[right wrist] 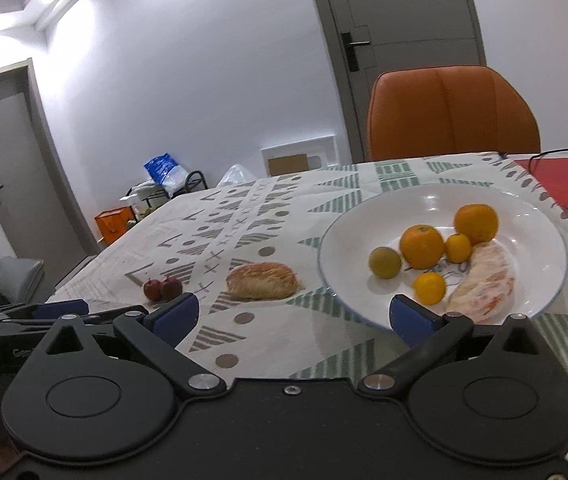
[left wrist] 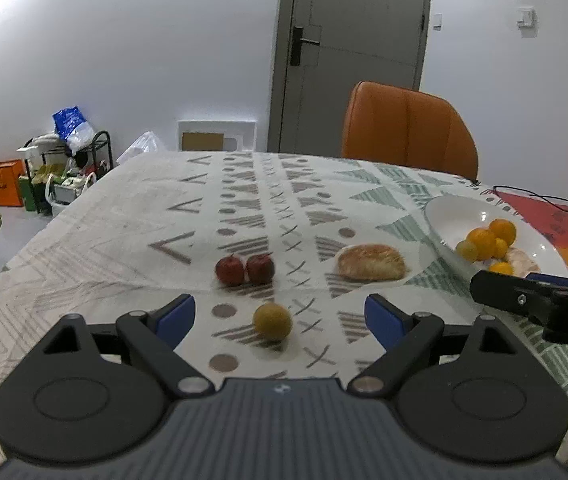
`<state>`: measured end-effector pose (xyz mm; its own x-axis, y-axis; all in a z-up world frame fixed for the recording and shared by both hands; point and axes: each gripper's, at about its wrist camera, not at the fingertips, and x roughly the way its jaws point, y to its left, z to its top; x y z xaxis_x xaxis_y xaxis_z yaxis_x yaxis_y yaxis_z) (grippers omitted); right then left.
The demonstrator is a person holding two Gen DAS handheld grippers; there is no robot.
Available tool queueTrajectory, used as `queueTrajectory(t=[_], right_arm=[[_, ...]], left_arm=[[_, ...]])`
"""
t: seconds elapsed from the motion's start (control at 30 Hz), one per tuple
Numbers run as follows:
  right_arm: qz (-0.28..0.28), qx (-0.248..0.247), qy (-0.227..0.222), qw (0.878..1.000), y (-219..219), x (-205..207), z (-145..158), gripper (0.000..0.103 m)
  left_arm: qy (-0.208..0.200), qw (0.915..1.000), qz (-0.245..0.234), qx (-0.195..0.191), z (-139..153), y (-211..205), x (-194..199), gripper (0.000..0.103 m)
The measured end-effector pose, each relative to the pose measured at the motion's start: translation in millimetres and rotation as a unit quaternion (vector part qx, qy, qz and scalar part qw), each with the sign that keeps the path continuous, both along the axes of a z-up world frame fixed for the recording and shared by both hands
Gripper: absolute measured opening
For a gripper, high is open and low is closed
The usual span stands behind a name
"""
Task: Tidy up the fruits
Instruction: 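Move both open tools back toward the remaining fruit on the table, then grasp the small yellow-green fruit with the left tool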
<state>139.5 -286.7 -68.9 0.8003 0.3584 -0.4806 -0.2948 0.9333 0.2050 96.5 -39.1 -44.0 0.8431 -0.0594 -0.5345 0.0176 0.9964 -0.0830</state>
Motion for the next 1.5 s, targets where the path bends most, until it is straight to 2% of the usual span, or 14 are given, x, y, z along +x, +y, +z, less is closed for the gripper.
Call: queueTrajectory(t=[0.27,0.37,0.47,0.57,0.63,0.67,0.73,0.77,0.97,1.27,1.5], right_arm=[[0.021,-0.008,0.007,1.0,16.1,2.3,-3.2,0.103],[0.028,-0.008,0.009,1.0,19.7,3.8,-3.2,0.103],[0.036,-0.007,0.012,0.999,23.9,6.6,-3.5,0.103],[0.043,-0.009,0.016,0.999,29.2,9.5,-4.5,0.103],[0.048,-0.01,0.016,0.999,32.6,11.6,-4.9,0.102],[0.05,-0.012,0.016,0.999,34.4,12.8,-4.8,0.102],[0.049,-0.017,0.016,0.999,37.4,15.0,-4.2,0.1],[0.048,-0.019,0.016,0.999,39.1,16.9,-4.1,0.098],[0.051,-0.034,0.018,0.998,51.7,28.4,-3.8,0.094],[0.055,-0.058,0.031,0.996,72.6,45.3,-9.8,0.083],[0.05,-0.078,0.049,0.994,86.7,53.5,-15.0,0.082]], left_arm=[[0.011,0.9998,0.014,-0.005,-10.5,13.8,2.7,0.09],[0.012,0.9998,0.01,-0.009,-12.0,15.5,5.1,0.088],[0.01,0.9999,0.003,-0.013,-14.3,14.3,8.6,0.081],[0.017,0.9996,-0.007,-0.02,-18.0,12.3,13.9,0.065],[0.025,0.9993,-0.012,-0.024,-21.0,12.0,18.4,0.049],[0.03,0.9991,-0.014,-0.027,-22.7,12.1,20.7,0.045],[0.035,0.9988,-0.015,-0.03,-25.0,13.0,24.2,0.028],[0.033,0.9989,-0.015,-0.03,-25.0,13.8,25.1,0.024],[0.03,0.9987,-0.001,-0.042,-22.3,25.9,29.6,0.024],[0.023,0.9981,0.015,-0.054,-17.4,46.7,31.5,0.024],[0.023,0.9973,0.023,-0.066,-18.1,62.8,33.4,0.024]])
